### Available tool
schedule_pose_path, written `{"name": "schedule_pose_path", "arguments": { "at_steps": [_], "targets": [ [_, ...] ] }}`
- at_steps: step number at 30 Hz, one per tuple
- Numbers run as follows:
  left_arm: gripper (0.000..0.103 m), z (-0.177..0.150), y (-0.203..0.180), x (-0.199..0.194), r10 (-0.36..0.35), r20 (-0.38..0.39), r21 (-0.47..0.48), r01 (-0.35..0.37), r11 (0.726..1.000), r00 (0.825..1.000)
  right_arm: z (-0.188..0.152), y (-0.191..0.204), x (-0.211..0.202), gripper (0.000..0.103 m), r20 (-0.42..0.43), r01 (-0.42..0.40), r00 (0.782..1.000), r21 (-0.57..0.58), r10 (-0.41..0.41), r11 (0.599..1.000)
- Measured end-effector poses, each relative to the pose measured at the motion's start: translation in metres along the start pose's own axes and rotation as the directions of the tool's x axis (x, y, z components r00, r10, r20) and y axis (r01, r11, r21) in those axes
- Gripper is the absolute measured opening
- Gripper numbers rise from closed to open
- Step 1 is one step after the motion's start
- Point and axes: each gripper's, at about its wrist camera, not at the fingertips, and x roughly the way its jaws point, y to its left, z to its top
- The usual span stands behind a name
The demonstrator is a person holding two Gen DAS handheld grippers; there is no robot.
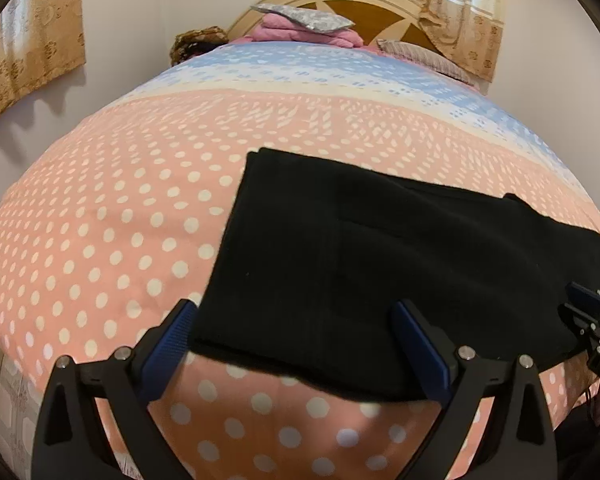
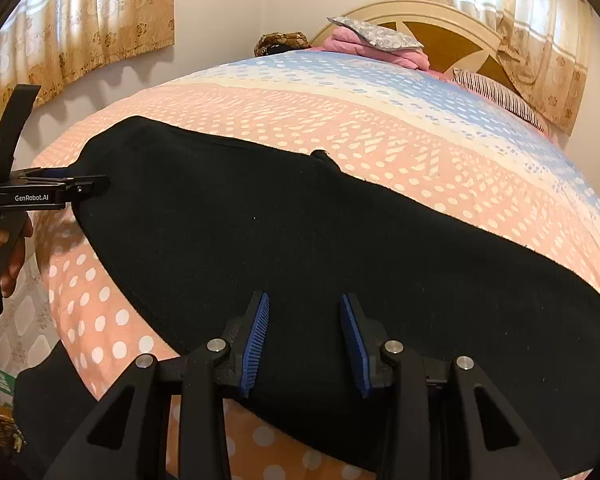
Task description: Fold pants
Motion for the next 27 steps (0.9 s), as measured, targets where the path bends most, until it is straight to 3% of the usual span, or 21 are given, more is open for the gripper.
{"name": "schedule_pose_path", "arguments": {
  "at_steps": [4,9,13,15,19,21,24,27],
  "targets": [
    [0.1,0.005,-0.015,-0.017,0.025,0.054,0.031,-0.027,0.999,0.998,-0.001,0.0,-0.003,0.039,-0.001,-0.006,1.0,-0.014,0.006,1.0],
    [0.103,0.009,-0.03,-0.026,0.005,0.081,0.04,-0.009,0.999,0.997,-0.004,-0.002,-0.007,0.041,0.0,-0.023,1.0,-0.004,0.023,1.0],
    [0.103,0.009,-0.042,-0.031,0.029,0.104,0.072,-0.037,0.997,0.994,-0.007,-0.012,-0.016,0.055,-0.001,-0.073,0.997,0.046,0.073,0.996],
    [0.103,0.011,-0.045,-0.033,0.04,0.111,0.077,-0.049,0.996,0.993,-0.01,-0.015,-0.022,0.056,0.011,-0.091,0.996,0.06,0.09,0.994],
    [0.103,0.011,-0.042,-0.027,0.119,0.088,0.09,-0.127,0.988,0.989,-0.019,-0.013,-0.022,0.061,0.008,-0.08,0.997,0.023,0.08,0.997],
    [0.103,0.011,-0.029,-0.02,0.203,0.075,0.079,-0.209,0.975,0.976,-0.022,-0.014,-0.023,0.061,0.008,-0.089,0.996,0.019,0.089,0.996],
    [0.103,0.01,-0.011,-0.026,0.239,0.078,0.047,-0.243,0.969,0.968,-0.023,-0.026,-0.037,0.061,0.033,-0.115,0.993,0.044,0.114,0.992],
    [0.103,0.013,-0.001,-0.041,0.308,0.125,0.05,-0.316,0.947,0.943,-0.029,-0.051,-0.057,0.061,0.08,-0.097,0.993,0.099,0.09,0.99]
  ]
}}
